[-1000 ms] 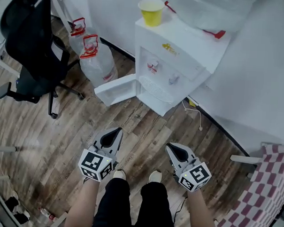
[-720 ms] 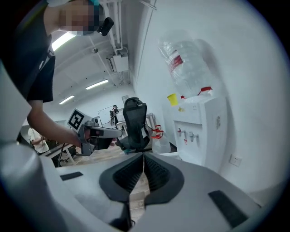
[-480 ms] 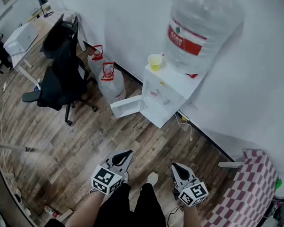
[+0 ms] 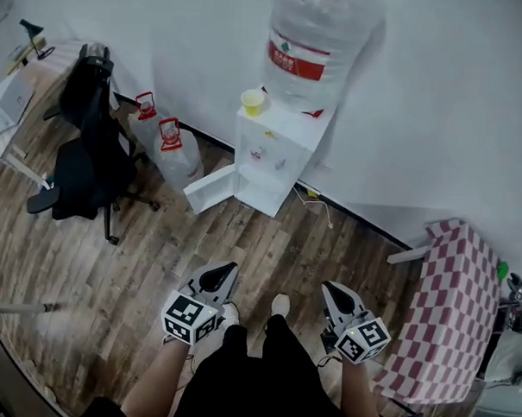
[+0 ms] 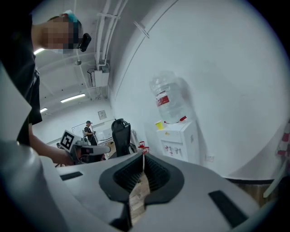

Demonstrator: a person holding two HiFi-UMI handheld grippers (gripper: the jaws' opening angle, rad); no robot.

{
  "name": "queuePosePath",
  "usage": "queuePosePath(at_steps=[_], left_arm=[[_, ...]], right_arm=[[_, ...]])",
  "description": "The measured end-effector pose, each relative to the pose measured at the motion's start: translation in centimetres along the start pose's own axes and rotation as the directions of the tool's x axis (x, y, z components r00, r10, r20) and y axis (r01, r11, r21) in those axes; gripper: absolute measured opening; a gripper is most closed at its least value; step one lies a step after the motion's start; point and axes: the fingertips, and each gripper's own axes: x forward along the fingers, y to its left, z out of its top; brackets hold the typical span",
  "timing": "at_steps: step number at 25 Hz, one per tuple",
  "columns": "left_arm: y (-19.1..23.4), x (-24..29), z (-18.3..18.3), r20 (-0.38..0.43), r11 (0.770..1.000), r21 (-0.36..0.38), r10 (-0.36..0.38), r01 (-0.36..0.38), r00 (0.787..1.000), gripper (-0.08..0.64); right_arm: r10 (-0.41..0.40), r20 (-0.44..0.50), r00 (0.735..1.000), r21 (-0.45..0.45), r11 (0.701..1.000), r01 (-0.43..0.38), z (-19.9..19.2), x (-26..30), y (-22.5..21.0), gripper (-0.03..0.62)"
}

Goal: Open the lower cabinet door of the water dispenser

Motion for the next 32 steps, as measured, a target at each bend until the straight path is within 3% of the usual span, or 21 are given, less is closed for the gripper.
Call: queuePosePath(at_steps=[7, 12, 20, 26, 32], left_arm=[[-2.5, -1.6, -1.0, -0.015, 0.999, 0.037, -0.029, 0.03, 0.999, 0.014], [-5.8, -3.3, -1.3, 0.011, 0.999, 0.047, -0.026, 0.025, 1.0, 0.014], [-13.9, -8.0, -5.1, 0.051, 1.0, -0.003, 0.029, -0.029, 0.998, 0.014], [-21.0, -13.8, -8.3, 0.038, 0.998, -0.001, 0.068, -0.068, 0.997, 0.014], [-24.7, -17.7, -9.5, 0.059, 0.992, 0.018, 0.125, -0.127, 0.99, 0.014]], right_arm=[[0.01, 0.039, 0.999, 0.034, 0.999, -0.011, -0.8, -3.7, 3.3, 0.026], [0.065, 0.049, 0.997, -0.004, 0.998, -0.065, -1.0, -6.3, 6.3, 0.028], [0.132, 0.057, 0.99, -0.056, 0.99, -0.129, -4.0, -14.2, 9.1, 0.026], [0.129, 0.076, 0.989, -0.057, 0.991, -0.125, -6.8, -20.9, 10.6, 0.026], [0.146, 0.115, 0.983, -0.077, 0.987, -0.138, -7.4, -24.9, 12.3, 0.026]])
